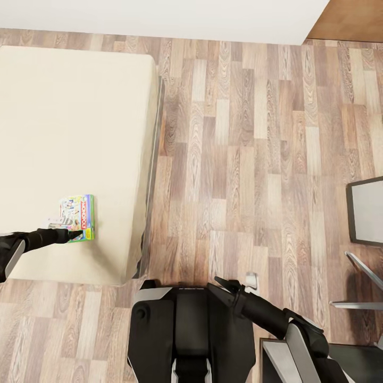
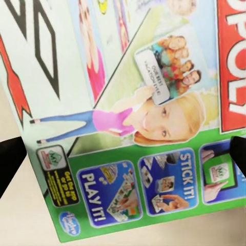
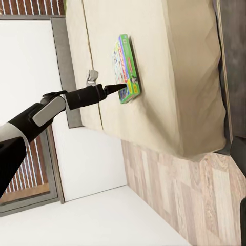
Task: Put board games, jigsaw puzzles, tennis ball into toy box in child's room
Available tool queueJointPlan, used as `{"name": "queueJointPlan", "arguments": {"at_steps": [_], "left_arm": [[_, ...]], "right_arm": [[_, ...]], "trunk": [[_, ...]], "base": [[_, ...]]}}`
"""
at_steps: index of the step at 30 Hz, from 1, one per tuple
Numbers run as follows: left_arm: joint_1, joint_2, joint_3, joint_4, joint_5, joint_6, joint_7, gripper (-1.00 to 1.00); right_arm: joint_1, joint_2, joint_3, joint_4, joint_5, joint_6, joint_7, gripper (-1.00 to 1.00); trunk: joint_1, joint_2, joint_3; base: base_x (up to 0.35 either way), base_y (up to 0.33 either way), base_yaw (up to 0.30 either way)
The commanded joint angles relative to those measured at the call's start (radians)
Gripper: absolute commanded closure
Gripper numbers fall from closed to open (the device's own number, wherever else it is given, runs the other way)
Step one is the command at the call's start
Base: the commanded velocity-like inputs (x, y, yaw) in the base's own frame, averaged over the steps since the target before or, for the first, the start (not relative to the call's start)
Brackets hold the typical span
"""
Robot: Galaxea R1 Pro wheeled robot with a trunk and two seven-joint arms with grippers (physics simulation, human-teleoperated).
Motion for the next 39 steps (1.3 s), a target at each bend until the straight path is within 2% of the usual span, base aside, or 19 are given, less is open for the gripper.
{"name": "queueJointPlan", "arguments": {"at_steps": [1, 15, 27, 39], "left_arm": [[0.001, -0.005, 0.002, -0.001, 0.008, 0.011, -0.006, -1.00], [0.002, -0.005, 0.003, -0.001, 0.011, 0.012, -0.009, -1.00], [0.001, -0.005, 0.007, -0.001, 0.013, 0.017, -0.097, -1.00], [0.001, -0.005, 0.009, -0.001, 0.015, 0.020, -0.110, -1.00]], "right_arm": [[0.000, 0.001, -0.002, 0.000, -0.004, 0.007, 0.002, -1.00], [0.000, -0.002, -0.003, 0.000, -0.007, 0.009, 0.003, -1.00], [0.000, -0.002, -0.003, 0.000, -0.006, 0.009, 0.003, -1.00], [0.000, -0.003, -0.003, 0.000, -0.006, 0.009, 0.003, -1.00]], "trunk": [[0.001, -0.001, -0.001], [0.001, -0.001, -0.001], [0.001, -0.001, -0.001], [0.001, -0.001, -0.001]], "base": [[0.000, -0.001, 0.000], [0.000, 0.000, 0.000], [0.000, 0.000, 0.000], [0.000, 0.000, 0.000]]}}
